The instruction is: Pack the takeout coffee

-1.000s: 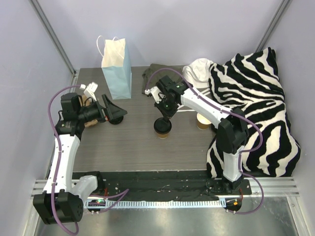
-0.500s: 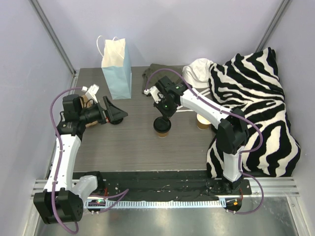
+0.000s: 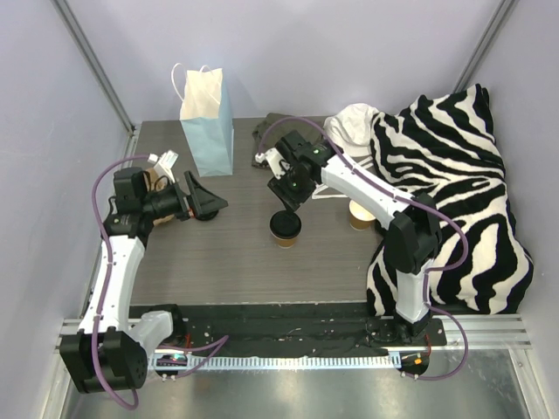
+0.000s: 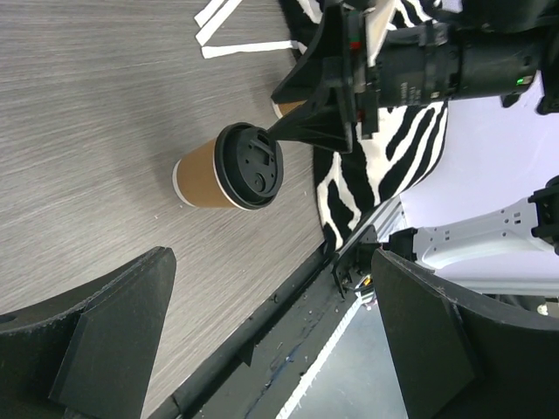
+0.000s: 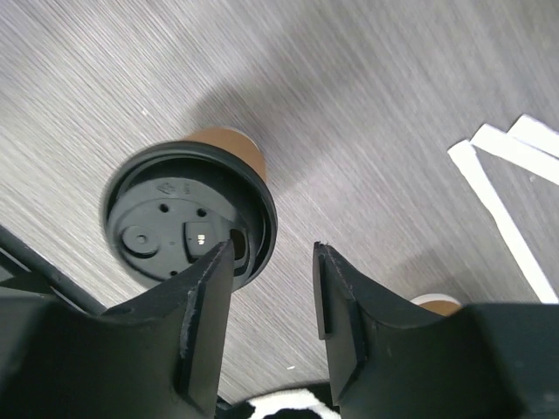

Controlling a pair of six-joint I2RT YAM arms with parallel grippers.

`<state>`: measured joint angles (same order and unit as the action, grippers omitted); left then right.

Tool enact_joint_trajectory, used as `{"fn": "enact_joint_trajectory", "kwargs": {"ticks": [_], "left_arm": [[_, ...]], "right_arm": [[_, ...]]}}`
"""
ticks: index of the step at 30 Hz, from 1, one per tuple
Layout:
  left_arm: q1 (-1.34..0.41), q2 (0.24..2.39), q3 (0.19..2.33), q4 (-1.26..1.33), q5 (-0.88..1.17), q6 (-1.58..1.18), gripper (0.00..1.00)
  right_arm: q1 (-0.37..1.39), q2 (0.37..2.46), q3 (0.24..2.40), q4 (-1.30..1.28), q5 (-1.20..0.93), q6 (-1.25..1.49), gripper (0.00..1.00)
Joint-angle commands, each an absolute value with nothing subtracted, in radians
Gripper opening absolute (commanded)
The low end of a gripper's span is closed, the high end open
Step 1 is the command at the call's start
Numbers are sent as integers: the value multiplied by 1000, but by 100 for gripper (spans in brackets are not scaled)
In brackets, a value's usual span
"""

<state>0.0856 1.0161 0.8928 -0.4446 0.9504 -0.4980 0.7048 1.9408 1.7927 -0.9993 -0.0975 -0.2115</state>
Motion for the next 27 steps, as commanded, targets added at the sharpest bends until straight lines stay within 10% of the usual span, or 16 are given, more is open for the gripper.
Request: {"fn": "enact_joint_trajectory", "kwargs": {"ticks": [1, 6, 10, 16, 27], "left_arm": [[91, 1029, 894, -384, 997, -495, 100], [48, 1068, 900, -347, 1061, -479, 94], [-142, 1133, 876, -252, 1048, -529, 53], [-336, 1319, 877, -8, 1034, -768, 20], [-419, 1552, 1000, 8, 1031, -778, 0]], "right_arm": [[709, 1838, 1867, -1012, -159, -206, 50], [670, 1732, 1777, -988, -302, -201, 48], [592, 1669, 1617, -864, -471, -80, 27], [534, 1672, 1554, -767, -662, 86, 15], [522, 1677, 1338, -508, -753, 282, 1]]}}
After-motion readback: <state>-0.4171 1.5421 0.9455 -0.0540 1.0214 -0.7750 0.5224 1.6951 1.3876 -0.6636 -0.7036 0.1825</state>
